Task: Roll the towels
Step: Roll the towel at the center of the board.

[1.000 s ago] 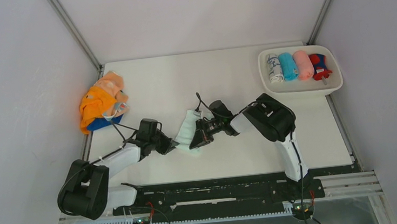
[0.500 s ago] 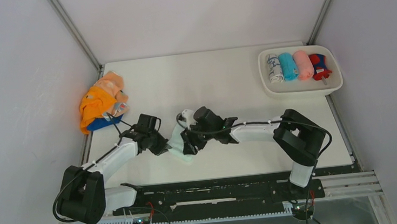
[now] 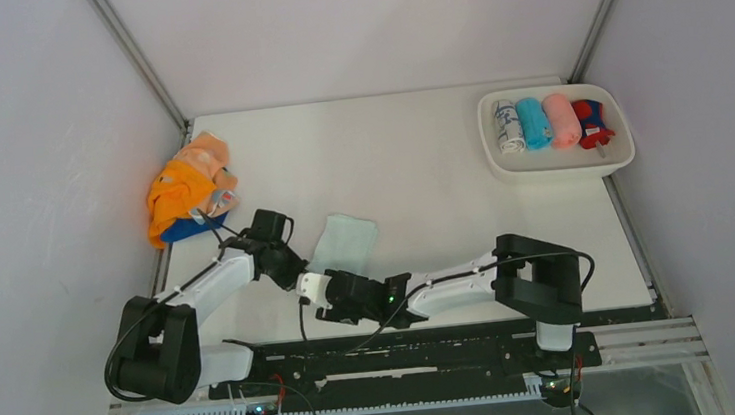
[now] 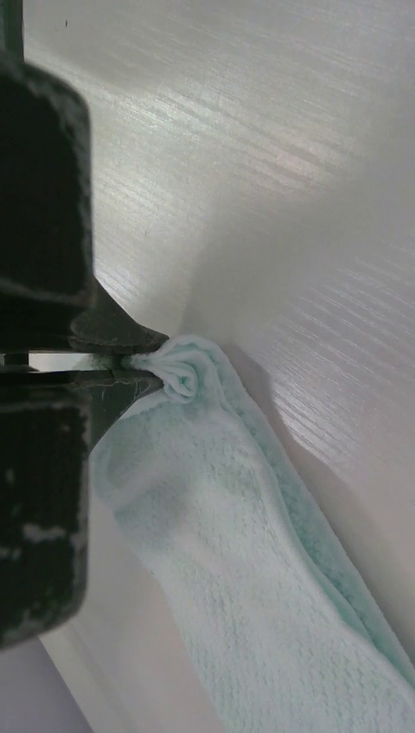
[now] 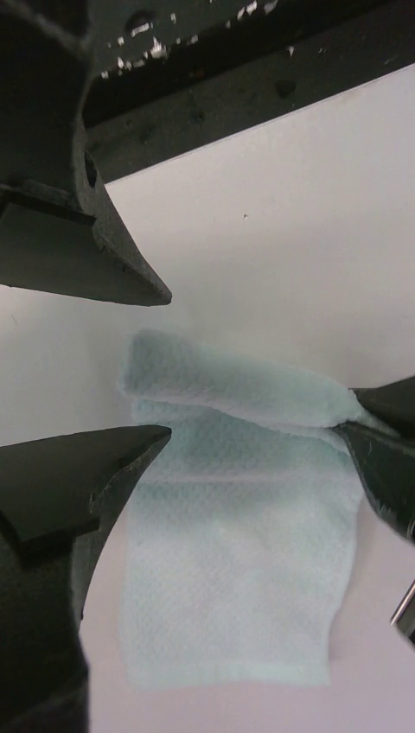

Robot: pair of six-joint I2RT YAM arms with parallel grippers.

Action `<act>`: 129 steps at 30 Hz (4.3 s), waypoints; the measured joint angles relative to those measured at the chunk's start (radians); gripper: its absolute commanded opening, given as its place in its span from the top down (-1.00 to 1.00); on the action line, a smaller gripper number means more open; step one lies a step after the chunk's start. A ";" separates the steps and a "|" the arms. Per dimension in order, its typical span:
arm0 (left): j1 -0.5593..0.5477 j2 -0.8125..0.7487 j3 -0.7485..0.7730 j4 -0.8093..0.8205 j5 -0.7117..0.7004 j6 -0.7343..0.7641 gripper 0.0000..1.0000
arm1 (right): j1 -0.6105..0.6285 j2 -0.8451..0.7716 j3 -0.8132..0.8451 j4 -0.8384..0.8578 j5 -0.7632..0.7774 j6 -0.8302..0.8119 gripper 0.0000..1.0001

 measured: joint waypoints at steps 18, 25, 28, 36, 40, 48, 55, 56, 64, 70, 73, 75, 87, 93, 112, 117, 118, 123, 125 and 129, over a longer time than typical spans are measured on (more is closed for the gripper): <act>0.038 0.038 0.011 -0.002 0.060 0.021 0.78 | 0.048 0.153 0.052 0.074 0.167 -0.165 1.00; 0.050 -0.008 0.011 -0.005 0.058 0.027 0.08 | -0.093 0.085 0.050 0.027 -0.163 -0.005 1.00; 0.060 -0.061 0.011 0.000 0.051 0.028 -0.20 | -0.213 0.064 0.041 0.042 -0.368 0.111 1.00; 0.064 -0.254 -0.021 0.037 0.031 0.013 -0.56 | -0.456 0.093 -0.042 0.247 -0.827 0.459 1.00; 0.064 -0.327 -0.102 0.078 0.039 -0.013 -0.59 | -0.518 0.179 -0.074 0.412 -0.985 0.659 1.00; 0.064 -0.331 -0.168 0.155 0.082 -0.060 -0.53 | -0.582 0.338 -0.072 0.602 -1.151 0.948 1.00; 0.061 -0.292 -0.204 0.240 0.101 -0.096 -0.34 | -0.600 0.385 -0.036 0.601 -1.199 1.044 1.00; 0.060 -0.285 -0.210 0.252 0.104 -0.102 -0.32 | -0.602 0.389 -0.028 0.591 -1.206 1.051 1.00; 0.036 -0.251 -0.230 0.316 0.102 -0.130 -0.29 | -0.606 0.416 0.030 0.511 -1.228 1.088 1.00; 0.027 -0.227 -0.245 0.358 0.084 -0.140 -0.24 | -0.614 0.431 0.048 0.488 -1.245 1.132 1.00; 0.026 -0.212 -0.251 0.374 0.077 -0.142 -0.17 | -0.618 0.438 0.054 0.488 -1.252 1.154 1.00; 0.026 -0.203 -0.255 0.389 0.073 -0.146 -0.11 | -0.619 0.441 0.060 0.484 -1.256 1.157 1.00; 0.008 -0.072 -0.249 0.541 0.063 -0.156 0.22 | -0.620 0.446 0.092 0.421 -1.255 1.129 1.00; 0.006 -0.026 -0.242 0.582 0.069 -0.155 0.53 | -0.616 0.429 0.103 0.354 -1.236 1.075 0.81; 0.008 -0.082 -0.110 0.172 0.025 0.012 0.84 | -0.276 -0.042 0.095 -0.115 -0.461 0.335 -0.19; 0.010 -0.065 -0.080 0.122 0.029 0.035 0.85 | -0.089 -0.037 0.095 -0.105 -0.200 0.150 -0.24; 0.010 -0.064 -0.077 0.114 0.029 0.040 0.85 | -0.066 -0.031 0.095 -0.098 -0.169 0.125 -0.25; 0.011 -0.064 -0.071 0.090 0.029 0.054 0.85 | 0.006 0.027 0.095 -0.058 -0.027 0.012 -0.22; 0.012 -0.064 -0.071 0.088 0.030 0.055 0.85 | 0.015 0.059 0.095 -0.050 0.011 -0.017 -0.19; 0.013 -0.064 -0.071 0.088 0.033 0.055 0.85 | 0.024 0.116 0.095 -0.044 0.066 -0.060 -0.10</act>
